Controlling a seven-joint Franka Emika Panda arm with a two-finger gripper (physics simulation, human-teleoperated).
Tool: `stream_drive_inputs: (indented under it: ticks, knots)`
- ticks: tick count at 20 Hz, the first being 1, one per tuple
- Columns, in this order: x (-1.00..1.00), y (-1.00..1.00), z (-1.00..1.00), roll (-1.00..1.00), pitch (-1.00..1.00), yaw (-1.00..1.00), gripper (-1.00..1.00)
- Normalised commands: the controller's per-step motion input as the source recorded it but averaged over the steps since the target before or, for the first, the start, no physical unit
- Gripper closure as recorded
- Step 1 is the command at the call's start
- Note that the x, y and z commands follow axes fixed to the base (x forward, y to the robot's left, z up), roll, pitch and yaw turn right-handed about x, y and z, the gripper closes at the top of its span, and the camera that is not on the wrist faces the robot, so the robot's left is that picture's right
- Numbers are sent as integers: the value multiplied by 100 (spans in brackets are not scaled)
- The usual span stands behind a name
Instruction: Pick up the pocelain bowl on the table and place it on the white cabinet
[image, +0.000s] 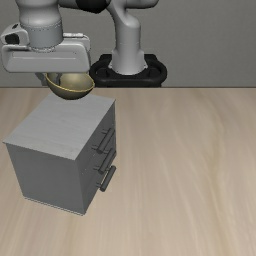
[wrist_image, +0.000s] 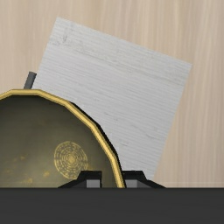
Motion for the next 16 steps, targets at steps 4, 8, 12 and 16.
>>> stream_drive_inputs:
  ticks: [4, 8, 12, 16]
  knots:
    - [0, 0, -100, 0, 0, 0, 100]
    - [0, 0, -75, 0, 0, 0, -100]
    - [0, 0, 0, 0, 0, 0, -100]
    - [0, 0, 0, 0, 0, 0, -100]
